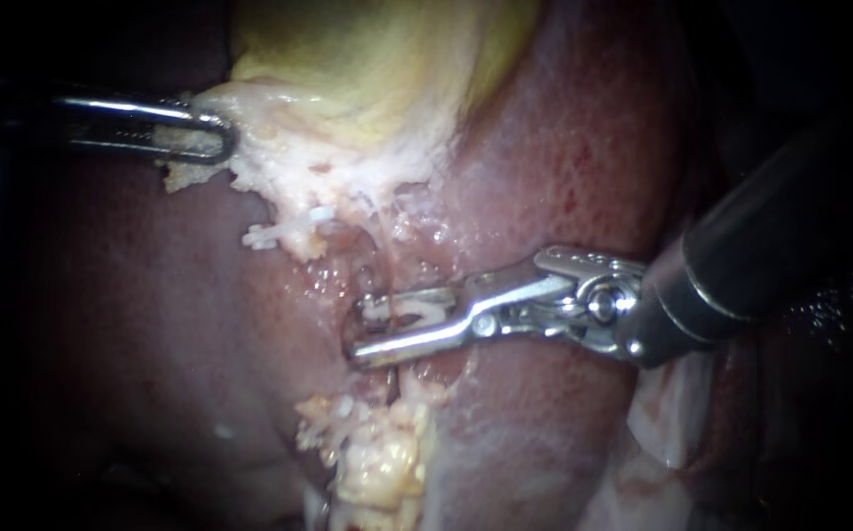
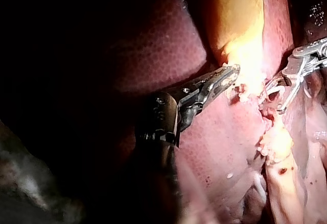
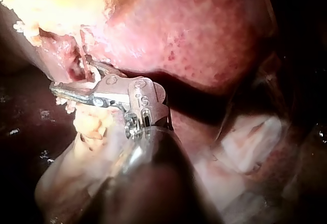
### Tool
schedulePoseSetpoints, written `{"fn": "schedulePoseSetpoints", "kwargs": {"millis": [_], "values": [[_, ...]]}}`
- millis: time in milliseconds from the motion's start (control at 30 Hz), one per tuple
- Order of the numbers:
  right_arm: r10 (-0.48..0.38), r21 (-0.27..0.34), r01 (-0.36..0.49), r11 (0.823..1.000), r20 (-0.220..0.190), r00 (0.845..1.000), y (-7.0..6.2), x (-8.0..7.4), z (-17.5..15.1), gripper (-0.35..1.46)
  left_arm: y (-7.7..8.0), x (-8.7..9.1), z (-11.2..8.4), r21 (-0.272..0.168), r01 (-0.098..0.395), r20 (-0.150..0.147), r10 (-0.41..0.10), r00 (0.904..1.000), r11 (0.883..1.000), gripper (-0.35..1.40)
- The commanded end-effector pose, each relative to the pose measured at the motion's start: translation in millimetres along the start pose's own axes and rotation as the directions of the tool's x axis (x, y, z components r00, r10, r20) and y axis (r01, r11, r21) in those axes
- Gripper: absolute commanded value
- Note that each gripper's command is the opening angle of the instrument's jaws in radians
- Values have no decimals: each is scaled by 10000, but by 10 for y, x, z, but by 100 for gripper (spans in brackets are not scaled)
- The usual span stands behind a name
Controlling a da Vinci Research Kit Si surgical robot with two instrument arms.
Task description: Clipping second clip right tube
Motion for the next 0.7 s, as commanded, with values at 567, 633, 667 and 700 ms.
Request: {"fn": "schedulePoseSetpoints", "kwargs": {"millis": [567, 633, 667, 700], "values": [[488, 213, -485, 9986, -150, 9987, -7, -3, 3, 50, 0, -1, 2, 2, -3, 0, 3, 10000, 10000, -35], [492, 310, -485, 9983, -226, 9985, -12, -2, 5, 49, 0, -1, 2, 3, -3, 0, 3, 10000, 10000, -35], [499, 384, -488, 9981, -285, 9983, -15, -2, 6, 49, 0, -1, 2, 3, -3, 0, 3, 10000, 10000, -35], [506, 437, -492, 9978, -321, 9982, -17, -1, 6, 49, 0, -1, 1, 2, -4, 0, 4, 10000, 10000, -35]]}}
